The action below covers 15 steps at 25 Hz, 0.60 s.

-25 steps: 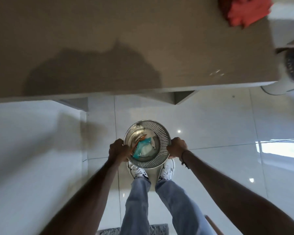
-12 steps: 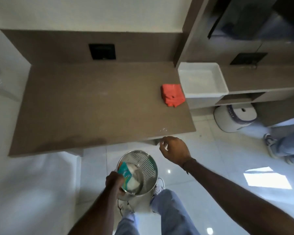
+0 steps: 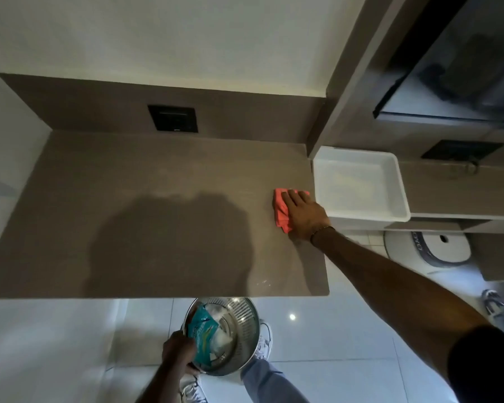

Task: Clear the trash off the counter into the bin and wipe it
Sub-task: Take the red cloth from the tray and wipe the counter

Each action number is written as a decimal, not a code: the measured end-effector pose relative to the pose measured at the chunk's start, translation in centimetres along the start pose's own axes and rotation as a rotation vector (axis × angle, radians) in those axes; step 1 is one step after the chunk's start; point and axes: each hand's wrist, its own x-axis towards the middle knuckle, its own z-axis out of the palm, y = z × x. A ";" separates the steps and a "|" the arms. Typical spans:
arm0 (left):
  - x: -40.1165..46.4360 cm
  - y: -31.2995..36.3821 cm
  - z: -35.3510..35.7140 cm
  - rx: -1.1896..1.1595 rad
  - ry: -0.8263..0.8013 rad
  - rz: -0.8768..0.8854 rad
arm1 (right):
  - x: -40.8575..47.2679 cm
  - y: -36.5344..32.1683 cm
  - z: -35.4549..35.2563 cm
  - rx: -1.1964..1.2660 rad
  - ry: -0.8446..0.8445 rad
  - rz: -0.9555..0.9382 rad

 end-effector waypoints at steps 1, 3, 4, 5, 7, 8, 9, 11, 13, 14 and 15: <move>-0.2 0.5 0.2 -0.024 0.005 -0.004 | 0.8 0.2 0.2 0.004 0.030 -0.006; -0.5 1.2 0.6 -0.068 0.016 0.003 | 1.4 0.1 0.3 0.022 0.108 -0.007; -0.7 1.4 0.8 -0.083 0.018 0.014 | 1.4 -0.1 0.4 0.033 0.141 -0.009; -0.8 1.7 0.8 -0.096 0.020 0.026 | 1.2 -0.3 0.5 0.044 0.163 -0.008; -1.0 2.1 0.7 -0.116 0.015 0.041 | 0.0 -1.2 1.1 0.061 0.166 -0.012; -1.0 2.2 0.6 -0.121 0.009 0.045 | -1.0 -1.7 1.5 0.067 0.154 -0.013; -0.9 2.3 0.4 -0.121 -0.004 0.051 | -2.2 -2.4 1.9 0.073 0.138 -0.011; -0.7 2.5 0.0 -0.111 -0.028 0.067 | -5.4 -4.2 3.1 0.105 0.111 -0.002; -0.6 2.6 -0.5 -0.106 -0.028 0.065 | -9.4 -7.0 4.2 0.169 0.100 -0.012; -0.5 2.5 -0.8 -0.112 -0.028 0.066 | -11.4 -8.7 4.6 0.207 0.110 -0.039; -0.5 2.4 -1.1 -0.125 -0.031 0.072 | -13.1 -10.5 4.8 0.245 0.118 -0.070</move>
